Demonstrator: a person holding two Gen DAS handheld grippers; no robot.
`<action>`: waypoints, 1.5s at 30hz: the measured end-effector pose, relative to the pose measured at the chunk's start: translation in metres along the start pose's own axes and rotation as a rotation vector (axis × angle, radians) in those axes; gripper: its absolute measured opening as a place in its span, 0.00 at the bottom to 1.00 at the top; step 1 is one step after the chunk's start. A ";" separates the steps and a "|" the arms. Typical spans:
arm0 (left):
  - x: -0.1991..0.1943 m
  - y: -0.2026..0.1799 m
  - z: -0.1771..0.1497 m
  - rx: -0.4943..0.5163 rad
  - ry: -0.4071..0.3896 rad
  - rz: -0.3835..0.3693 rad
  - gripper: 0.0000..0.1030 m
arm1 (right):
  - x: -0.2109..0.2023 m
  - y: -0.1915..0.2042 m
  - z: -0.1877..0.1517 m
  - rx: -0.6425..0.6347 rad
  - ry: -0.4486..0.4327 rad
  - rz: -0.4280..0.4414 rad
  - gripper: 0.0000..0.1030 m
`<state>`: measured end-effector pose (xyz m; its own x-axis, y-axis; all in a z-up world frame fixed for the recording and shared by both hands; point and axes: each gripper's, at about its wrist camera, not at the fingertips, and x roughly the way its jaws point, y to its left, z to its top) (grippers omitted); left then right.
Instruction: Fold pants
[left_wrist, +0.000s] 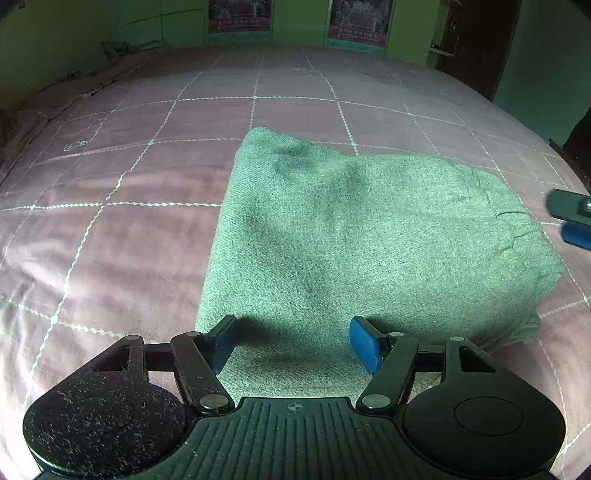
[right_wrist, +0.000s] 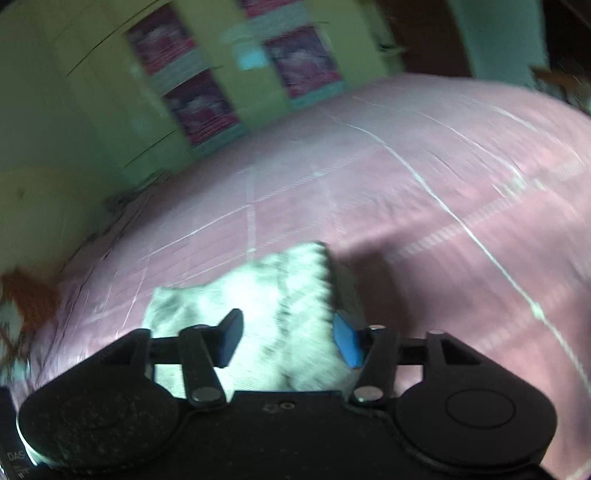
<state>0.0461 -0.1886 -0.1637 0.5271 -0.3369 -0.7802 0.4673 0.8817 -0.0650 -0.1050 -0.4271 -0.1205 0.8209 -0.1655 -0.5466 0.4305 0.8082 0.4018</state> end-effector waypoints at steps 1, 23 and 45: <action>0.000 0.000 0.000 0.000 0.000 -0.001 0.64 | 0.006 0.006 0.002 -0.033 0.009 0.008 0.43; 0.013 0.021 -0.004 -0.031 0.040 -0.053 0.73 | 0.044 -0.003 -0.045 -0.288 0.111 -0.109 0.24; 0.007 0.005 0.044 0.014 -0.014 -0.002 0.76 | 0.049 0.056 0.011 -0.407 0.076 -0.112 0.31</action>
<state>0.0838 -0.2014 -0.1421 0.5365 -0.3430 -0.7710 0.4782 0.8764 -0.0571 -0.0367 -0.3964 -0.1163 0.7409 -0.2354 -0.6291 0.3197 0.9473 0.0221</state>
